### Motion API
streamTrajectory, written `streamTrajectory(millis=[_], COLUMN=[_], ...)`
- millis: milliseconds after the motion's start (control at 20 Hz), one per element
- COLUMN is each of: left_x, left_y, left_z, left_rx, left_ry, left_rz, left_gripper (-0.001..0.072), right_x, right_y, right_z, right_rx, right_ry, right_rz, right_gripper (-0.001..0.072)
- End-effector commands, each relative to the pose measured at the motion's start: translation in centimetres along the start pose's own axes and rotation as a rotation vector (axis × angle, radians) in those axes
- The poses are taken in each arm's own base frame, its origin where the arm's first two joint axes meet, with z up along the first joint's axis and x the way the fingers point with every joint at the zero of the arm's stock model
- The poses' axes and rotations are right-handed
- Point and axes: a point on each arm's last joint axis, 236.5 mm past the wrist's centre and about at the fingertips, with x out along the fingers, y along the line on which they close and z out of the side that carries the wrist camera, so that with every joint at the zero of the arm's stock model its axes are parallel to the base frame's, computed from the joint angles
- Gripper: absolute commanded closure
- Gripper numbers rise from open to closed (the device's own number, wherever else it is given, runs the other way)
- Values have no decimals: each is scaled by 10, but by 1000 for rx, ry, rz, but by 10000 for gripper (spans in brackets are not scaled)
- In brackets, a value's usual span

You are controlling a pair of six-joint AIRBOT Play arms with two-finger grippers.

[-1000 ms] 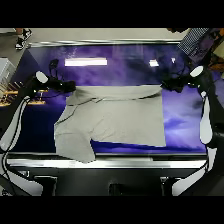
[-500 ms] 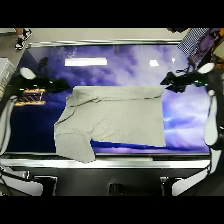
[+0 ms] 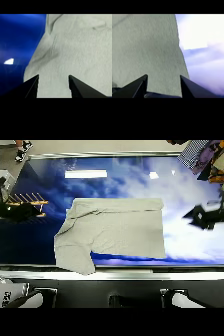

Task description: Fold the clothes and pants, and hang the long-sleeved shirts on hangers.

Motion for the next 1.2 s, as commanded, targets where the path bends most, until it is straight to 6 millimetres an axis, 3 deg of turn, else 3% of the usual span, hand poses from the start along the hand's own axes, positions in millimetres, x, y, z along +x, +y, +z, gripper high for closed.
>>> streamTrajectory(millis=[0, 100, 250, 600, 950, 1150], left_x=[-7, 1, 7, 7, 8, 8], left_y=[8, 11, 14, 14, 16, 16], left_z=[-49, -64, -71, -69, -55, -55], left_rx=[-35, -50, -62, -62, -64, -64], left_ry=[25, 56, 79, 69, 11, 11], left_rz=[14, 12, 11, 13, 18, 19], left_gripper=[276, 276, 276, 276, 276, 276], right_x=[44, 67, 88, 104, 108, 119], right_y=[-34, -45, -58, -72, -60, -64], right_z=[-90, -123, -143, -147, -131, -153], right_rx=[112, 143, 163, 151, 186, 222], right_ry=[180, 256, 272, 231, 165, 204], right_rz=[3, 15, 8, -14, 43, 49], right_gripper=[236, 236, 236, 237, 238, 239])
